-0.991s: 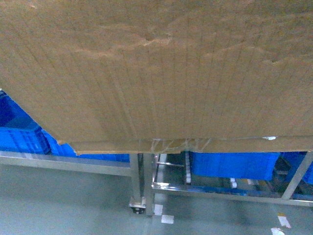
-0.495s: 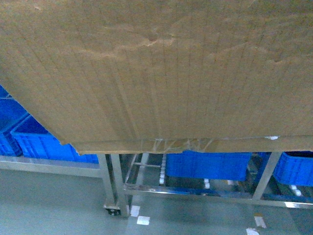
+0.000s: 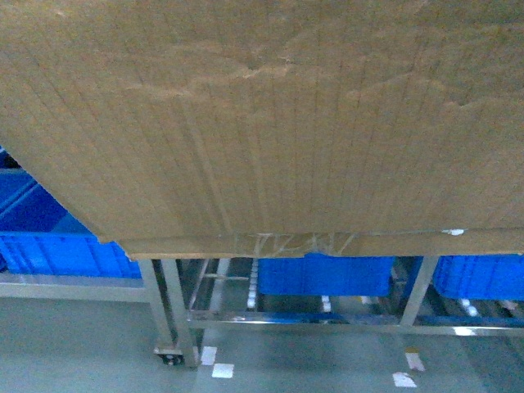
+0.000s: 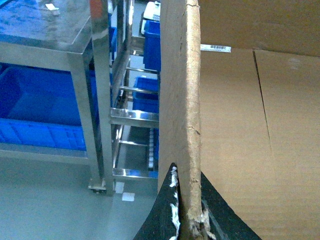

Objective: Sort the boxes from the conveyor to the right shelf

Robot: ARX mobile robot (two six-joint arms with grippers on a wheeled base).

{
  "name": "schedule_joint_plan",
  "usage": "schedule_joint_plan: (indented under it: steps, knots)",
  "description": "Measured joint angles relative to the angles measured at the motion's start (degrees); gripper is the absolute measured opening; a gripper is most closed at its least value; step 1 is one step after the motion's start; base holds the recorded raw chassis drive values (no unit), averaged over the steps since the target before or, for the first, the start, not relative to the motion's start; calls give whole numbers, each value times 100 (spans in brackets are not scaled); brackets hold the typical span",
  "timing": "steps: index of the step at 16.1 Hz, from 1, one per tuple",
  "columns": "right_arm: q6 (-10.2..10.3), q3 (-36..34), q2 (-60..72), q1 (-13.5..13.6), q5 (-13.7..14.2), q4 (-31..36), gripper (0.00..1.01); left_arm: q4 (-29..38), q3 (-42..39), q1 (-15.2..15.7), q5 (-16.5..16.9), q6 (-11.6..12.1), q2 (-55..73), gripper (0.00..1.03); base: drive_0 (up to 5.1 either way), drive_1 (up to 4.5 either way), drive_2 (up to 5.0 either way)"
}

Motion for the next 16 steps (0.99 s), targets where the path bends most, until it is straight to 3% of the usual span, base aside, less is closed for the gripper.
schedule_joint_plan:
  steps: [7,12,16]
  knots:
    - [0,0,-4,2,2,0,2,7,0,-9,0,0,9,2,-12,-12,-12]
    - [0,0,-9,0,-7,9,2,15,0,4,2,0,9,2,476,-262,-262]
    - [0,0,-2,2,2,0,2,9,0,-11,2,0,22,2,0,0,0]
